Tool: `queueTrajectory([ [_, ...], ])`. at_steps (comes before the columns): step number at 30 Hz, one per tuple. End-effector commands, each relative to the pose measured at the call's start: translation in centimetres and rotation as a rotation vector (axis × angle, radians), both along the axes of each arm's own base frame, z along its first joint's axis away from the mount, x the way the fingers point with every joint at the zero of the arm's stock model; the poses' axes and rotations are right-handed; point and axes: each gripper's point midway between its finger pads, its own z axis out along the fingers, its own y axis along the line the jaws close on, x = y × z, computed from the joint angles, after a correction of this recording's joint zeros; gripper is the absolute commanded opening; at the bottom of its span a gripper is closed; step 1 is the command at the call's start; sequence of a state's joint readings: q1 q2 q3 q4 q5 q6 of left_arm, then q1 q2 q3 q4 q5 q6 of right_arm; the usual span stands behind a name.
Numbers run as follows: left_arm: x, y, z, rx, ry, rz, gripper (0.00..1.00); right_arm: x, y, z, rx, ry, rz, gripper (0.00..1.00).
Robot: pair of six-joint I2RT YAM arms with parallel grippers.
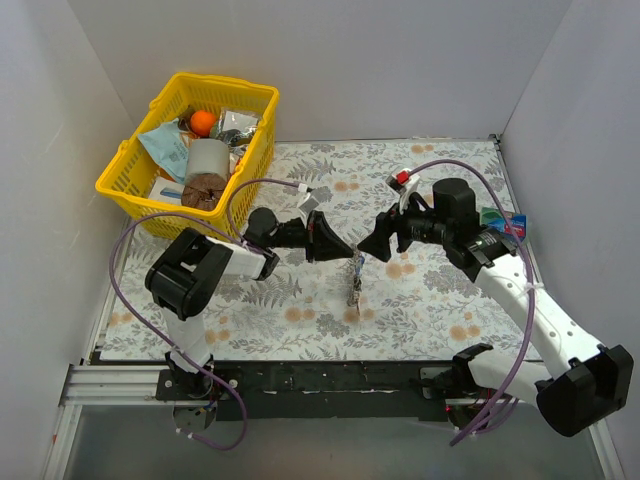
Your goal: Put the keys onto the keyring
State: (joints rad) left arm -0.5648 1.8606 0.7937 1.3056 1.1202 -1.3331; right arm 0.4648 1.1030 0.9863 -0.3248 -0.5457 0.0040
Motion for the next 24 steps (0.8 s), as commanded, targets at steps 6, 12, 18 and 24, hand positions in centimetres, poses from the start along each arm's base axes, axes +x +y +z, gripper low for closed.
queueTrajectory([
  [6, -1.3, 1.9, 9.3, -0.320, -0.413, 0.023, 0.00, 1.6, -0.5, 6.8, 0.131, -0.159, -0.125, 0.94],
  [12, -1.1, 1.9, 6.9, -0.282, -0.378, 0.030, 0.00, 0.8, 0.2, 3.3, 0.079, -0.043, -0.061, 0.92],
  [18, -0.8, 1.9, 4.4, -0.250, -0.357, 0.055, 0.00, 1.3, -0.8, -0.1, 0.001, 0.039, -0.129, 0.88],
  [24, -0.5, 1.7, 2.2, -0.220, -0.333, 0.064, 0.00, 1.1, -1.1, -2.6, -0.046, 0.139, -0.140, 0.77],
])
